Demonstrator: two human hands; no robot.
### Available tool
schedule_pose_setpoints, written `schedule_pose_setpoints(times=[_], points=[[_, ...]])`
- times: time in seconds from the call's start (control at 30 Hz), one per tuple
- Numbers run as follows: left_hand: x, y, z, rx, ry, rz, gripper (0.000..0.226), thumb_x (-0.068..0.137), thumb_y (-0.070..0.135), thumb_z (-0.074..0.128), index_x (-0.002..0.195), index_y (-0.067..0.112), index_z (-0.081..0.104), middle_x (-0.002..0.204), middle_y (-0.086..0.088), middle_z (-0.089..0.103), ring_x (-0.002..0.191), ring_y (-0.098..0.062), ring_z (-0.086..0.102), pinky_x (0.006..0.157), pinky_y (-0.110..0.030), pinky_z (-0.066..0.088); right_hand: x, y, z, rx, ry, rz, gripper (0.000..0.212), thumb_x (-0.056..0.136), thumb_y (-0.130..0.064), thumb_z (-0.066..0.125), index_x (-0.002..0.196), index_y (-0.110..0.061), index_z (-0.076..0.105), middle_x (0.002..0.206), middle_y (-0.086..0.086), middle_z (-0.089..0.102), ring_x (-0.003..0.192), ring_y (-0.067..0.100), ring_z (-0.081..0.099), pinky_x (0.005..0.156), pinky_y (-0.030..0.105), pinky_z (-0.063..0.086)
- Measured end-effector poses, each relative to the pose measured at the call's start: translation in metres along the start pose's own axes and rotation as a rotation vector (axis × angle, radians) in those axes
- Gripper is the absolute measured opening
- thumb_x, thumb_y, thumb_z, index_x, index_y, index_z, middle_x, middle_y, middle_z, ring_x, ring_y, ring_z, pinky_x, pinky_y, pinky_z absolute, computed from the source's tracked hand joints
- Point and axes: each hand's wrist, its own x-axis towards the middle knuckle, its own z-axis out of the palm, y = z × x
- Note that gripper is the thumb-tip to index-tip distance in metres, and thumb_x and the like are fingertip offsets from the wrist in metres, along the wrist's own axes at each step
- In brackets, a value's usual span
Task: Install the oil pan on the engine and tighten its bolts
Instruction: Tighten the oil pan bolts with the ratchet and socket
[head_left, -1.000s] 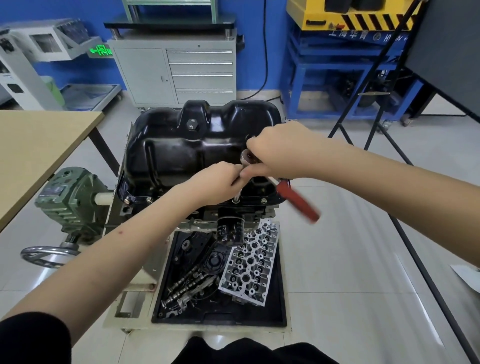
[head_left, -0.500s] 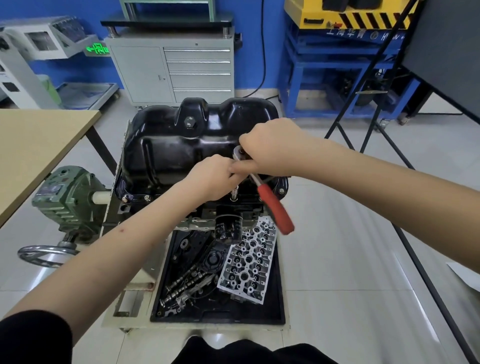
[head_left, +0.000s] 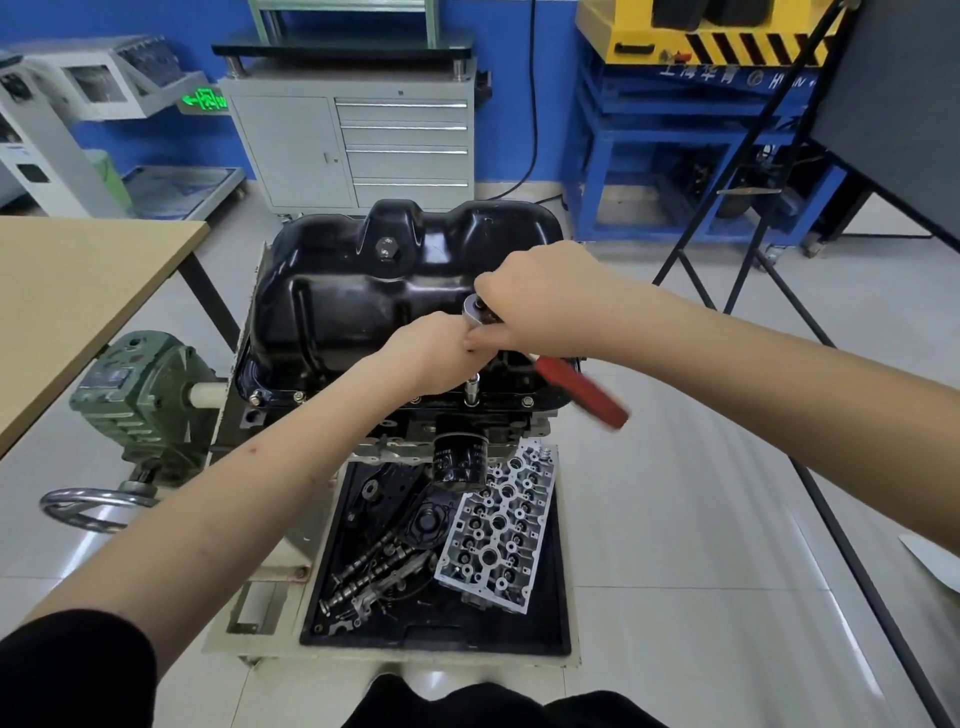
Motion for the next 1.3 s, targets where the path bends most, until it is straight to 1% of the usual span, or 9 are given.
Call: schedule_pose_setpoints(times=[0.07,0.17,0.37,0.57,0.63,0.7,0.87,1.07,1.3], points=[[0.001,-0.001,0.003,-0.011,0.014,0.034,0.037,0.092,0.017,0.033,0.056,0.016,0.026,0.049,-0.005,0.032,0.06,-0.033,0.042,0.053,-0.03,0.027,0.0,0.002,0.003,-0.01,0.018,-0.072,0.027,0.094,-0.039,0.04,0.102,-0.018,0.056,0.081,0.002,0.054,0.069,0.023,0.049,0.046,0.026,0.023],[0.003,-0.004,0.004,-0.047,0.011,0.056,0.028,0.094,0.024,0.035,0.075,0.008,0.047,0.064,-0.008,0.049,0.077,-0.033,0.054,0.066,-0.032,0.038,0.001,0.011,0.006,-0.043,0.012,-0.202,0.029,0.095,-0.024,0.041,0.123,-0.021,0.047,0.108,0.002,0.056,0.099,0.024,0.054,0.076,0.031,0.037],[0.002,-0.006,0.004,-0.001,-0.008,0.068,0.037,0.092,0.023,0.033,0.055,0.019,0.03,0.05,0.002,0.037,0.052,-0.02,0.037,0.049,-0.029,0.026,0.001,0.005,0.0,0.015,-0.021,-0.029,0.043,0.087,-0.055,0.044,0.065,-0.019,0.042,0.06,-0.003,0.037,0.049,0.013,0.032,0.046,0.025,0.021],[0.002,-0.009,0.006,-0.006,0.002,0.085,0.043,0.094,0.026,0.037,0.053,0.016,0.028,0.048,0.001,0.037,0.049,-0.018,0.037,0.056,-0.03,0.029,0.001,0.009,0.001,0.056,-0.025,-0.127,0.026,0.094,-0.032,0.045,0.114,-0.019,0.053,0.093,0.002,0.053,0.079,0.022,0.047,0.047,0.025,0.022],[0.002,-0.009,0.006,0.018,-0.006,0.096,0.044,0.094,0.028,0.038,0.053,0.016,0.03,0.05,0.001,0.038,0.05,-0.018,0.038,0.058,-0.031,0.029,0.002,0.012,0.001,0.024,-0.027,-0.205,0.03,0.093,-0.024,0.046,0.122,-0.02,0.051,0.107,0.002,0.055,0.092,0.024,0.051,0.062,0.028,0.034],[0.003,-0.01,0.006,0.041,-0.01,0.098,0.043,0.094,0.031,0.038,0.054,0.017,0.032,0.051,0.001,0.039,0.052,-0.019,0.039,0.056,-0.031,0.03,0.002,0.013,0.0,0.004,-0.017,-0.219,0.029,0.091,-0.027,0.047,0.119,-0.02,0.053,0.107,0.004,0.058,0.098,0.026,0.054,0.07,0.034,0.037],[0.003,-0.011,0.01,0.074,0.009,0.122,0.036,0.094,0.03,0.036,0.071,0.008,0.052,0.053,0.003,0.043,0.057,-0.022,0.045,0.051,-0.028,0.028,-0.002,0.008,-0.002,0.032,-0.04,-0.031,0.044,0.087,-0.055,0.043,0.065,-0.017,0.047,0.06,-0.003,0.038,0.049,0.014,0.034,0.043,0.025,0.019],[-0.005,-0.017,0.02,0.052,-0.12,-0.017,0.05,0.089,0.054,0.042,0.059,0.014,0.048,0.057,0.002,0.047,0.054,-0.016,0.046,0.056,-0.029,0.036,-0.002,0.009,0.0,-0.022,0.001,-0.1,0.027,0.094,-0.034,0.043,0.108,-0.014,0.055,0.094,0.006,0.058,0.077,0.027,0.054,0.045,0.027,0.022],[-0.024,-0.011,0.076,-0.207,0.219,-0.225,0.041,0.089,0.047,0.051,0.088,0.008,0.061,0.077,-0.01,0.062,0.081,-0.032,0.061,0.064,-0.035,0.044,-0.003,0.001,0.002,0.05,0.007,-0.015,0.036,0.092,-0.048,0.043,0.078,-0.016,0.049,0.059,-0.003,0.032,0.048,0.016,0.03,0.043,0.024,0.017]])
